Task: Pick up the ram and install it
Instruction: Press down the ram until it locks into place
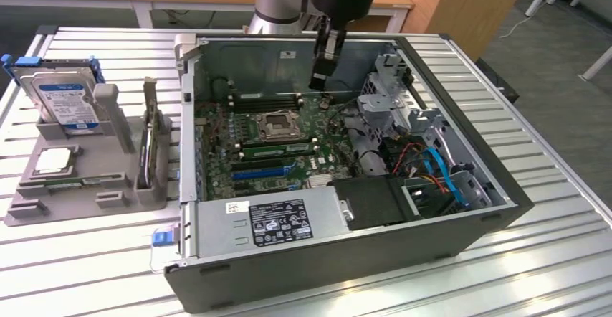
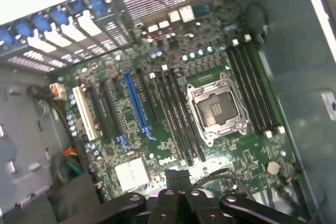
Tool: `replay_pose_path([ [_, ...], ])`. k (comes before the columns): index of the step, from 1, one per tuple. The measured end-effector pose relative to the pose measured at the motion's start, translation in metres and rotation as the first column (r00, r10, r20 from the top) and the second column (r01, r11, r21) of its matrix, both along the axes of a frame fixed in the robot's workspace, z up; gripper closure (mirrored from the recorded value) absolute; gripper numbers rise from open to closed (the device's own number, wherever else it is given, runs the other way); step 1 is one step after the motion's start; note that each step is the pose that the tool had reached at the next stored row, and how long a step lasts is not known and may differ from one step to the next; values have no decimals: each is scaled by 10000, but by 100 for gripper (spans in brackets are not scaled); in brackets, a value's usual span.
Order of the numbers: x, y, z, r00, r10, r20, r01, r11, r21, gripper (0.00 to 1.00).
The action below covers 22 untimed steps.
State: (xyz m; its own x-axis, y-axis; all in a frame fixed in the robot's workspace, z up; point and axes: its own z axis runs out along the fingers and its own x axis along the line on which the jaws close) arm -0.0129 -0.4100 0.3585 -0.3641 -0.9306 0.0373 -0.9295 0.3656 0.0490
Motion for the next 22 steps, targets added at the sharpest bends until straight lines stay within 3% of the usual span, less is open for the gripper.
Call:
replay_pose_path([
  [6,0,0,-12,9941,-1082,0,1082,9941,-3,89],
  [11,0,0,-29,9801,-1987,1,1987,9801,-1,89],
  [16,0,0,-59,9582,-2860,0,2860,9582,-1,89],
  [22,0,0,-104,9211,-3894,0,3894,9211,-1,89],
])
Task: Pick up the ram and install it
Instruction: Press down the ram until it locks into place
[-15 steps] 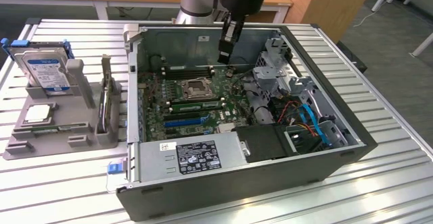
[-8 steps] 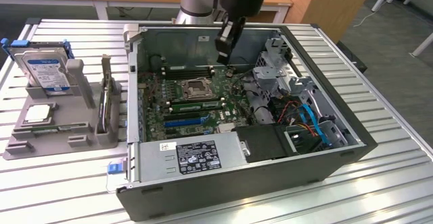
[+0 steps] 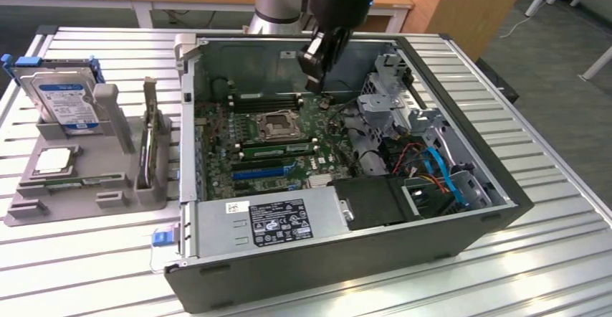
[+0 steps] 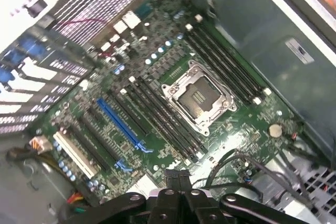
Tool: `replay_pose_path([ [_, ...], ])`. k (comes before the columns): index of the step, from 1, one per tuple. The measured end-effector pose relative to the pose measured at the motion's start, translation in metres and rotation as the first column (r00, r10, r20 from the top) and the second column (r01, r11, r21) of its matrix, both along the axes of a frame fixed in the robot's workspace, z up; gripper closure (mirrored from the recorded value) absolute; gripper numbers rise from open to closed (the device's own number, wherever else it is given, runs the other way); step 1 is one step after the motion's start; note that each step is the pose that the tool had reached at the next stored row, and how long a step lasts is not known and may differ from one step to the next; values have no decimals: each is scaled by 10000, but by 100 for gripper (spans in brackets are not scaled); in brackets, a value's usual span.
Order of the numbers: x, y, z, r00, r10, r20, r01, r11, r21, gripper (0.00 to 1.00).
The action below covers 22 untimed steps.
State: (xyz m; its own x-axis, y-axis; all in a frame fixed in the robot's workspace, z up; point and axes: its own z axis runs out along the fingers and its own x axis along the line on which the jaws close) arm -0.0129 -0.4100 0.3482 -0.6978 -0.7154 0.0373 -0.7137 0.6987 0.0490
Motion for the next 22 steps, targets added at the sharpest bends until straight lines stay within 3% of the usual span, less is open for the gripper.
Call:
replay_pose_path([
  [5,0,0,-40,9958,-914,0,914,9958,1,89],
  [11,0,0,-50,9801,-1987,0,1987,9801,1,89],
  [17,0,0,-49,9525,-3046,-1,3046,9525,0,89],
  [22,0,0,-49,9209,-3898,0,3898,9209,0,89],
])
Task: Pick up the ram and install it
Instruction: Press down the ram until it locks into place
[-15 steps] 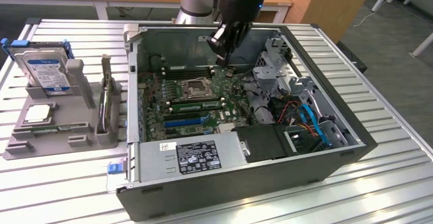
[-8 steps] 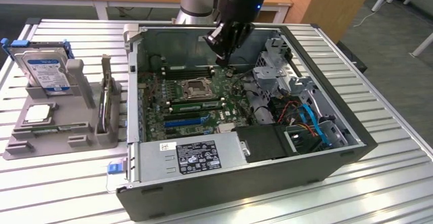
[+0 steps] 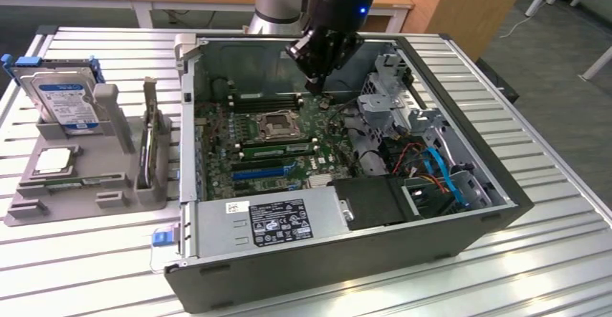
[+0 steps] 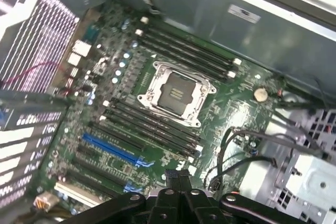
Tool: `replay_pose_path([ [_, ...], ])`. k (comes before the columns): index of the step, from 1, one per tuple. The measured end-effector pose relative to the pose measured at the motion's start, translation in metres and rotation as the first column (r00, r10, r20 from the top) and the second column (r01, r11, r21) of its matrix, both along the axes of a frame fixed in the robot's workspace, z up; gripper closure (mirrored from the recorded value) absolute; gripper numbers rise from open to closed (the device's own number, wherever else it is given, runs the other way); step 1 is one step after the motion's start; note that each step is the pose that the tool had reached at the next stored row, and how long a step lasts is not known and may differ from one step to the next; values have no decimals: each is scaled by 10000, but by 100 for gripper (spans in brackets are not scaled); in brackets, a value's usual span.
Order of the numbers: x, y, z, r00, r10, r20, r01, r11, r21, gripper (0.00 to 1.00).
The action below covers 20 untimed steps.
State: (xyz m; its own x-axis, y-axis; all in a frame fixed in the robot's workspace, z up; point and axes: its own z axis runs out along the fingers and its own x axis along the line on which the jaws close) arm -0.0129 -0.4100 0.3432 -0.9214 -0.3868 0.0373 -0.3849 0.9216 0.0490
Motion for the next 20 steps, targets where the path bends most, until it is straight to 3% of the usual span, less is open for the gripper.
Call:
replay_pose_path([
  [4,0,0,0,9974,-720,1,720,9974,0,89],
  [7,0,0,0,9920,-1262,0,1262,9920,0,89],
  [12,0,0,0,9764,-2159,0,2159,9764,0,89],
  [16,0,0,0,9584,-2854,0,2854,9584,1,89],
  [20,-1,-2,0,9567,-2910,0,2910,9567,0,89],
])
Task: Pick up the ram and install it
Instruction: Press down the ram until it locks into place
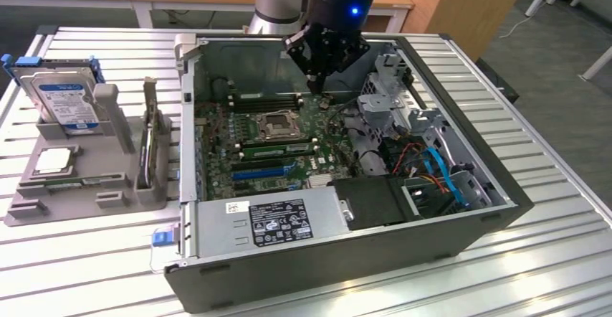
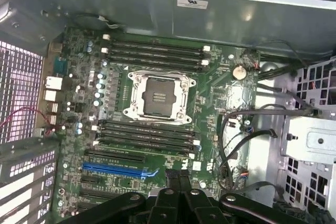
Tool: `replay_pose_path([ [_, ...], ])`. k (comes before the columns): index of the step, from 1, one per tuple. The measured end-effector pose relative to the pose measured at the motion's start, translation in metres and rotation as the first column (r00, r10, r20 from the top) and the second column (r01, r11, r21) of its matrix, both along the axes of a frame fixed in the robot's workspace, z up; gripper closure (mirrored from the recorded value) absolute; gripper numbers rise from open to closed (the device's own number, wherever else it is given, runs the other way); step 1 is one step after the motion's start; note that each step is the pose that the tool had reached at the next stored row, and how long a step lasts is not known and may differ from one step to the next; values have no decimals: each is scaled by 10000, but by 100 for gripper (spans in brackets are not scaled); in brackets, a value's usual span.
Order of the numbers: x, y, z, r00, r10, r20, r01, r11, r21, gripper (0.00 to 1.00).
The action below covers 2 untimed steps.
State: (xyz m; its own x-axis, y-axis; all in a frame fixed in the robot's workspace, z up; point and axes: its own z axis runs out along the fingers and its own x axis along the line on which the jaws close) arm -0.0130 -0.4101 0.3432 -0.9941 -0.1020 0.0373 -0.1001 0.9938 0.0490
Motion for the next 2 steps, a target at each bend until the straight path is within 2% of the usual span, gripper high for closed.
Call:
replay_pose_path([
  [2,0,-1,0,10000,0,0,0,10000,0,89],
])
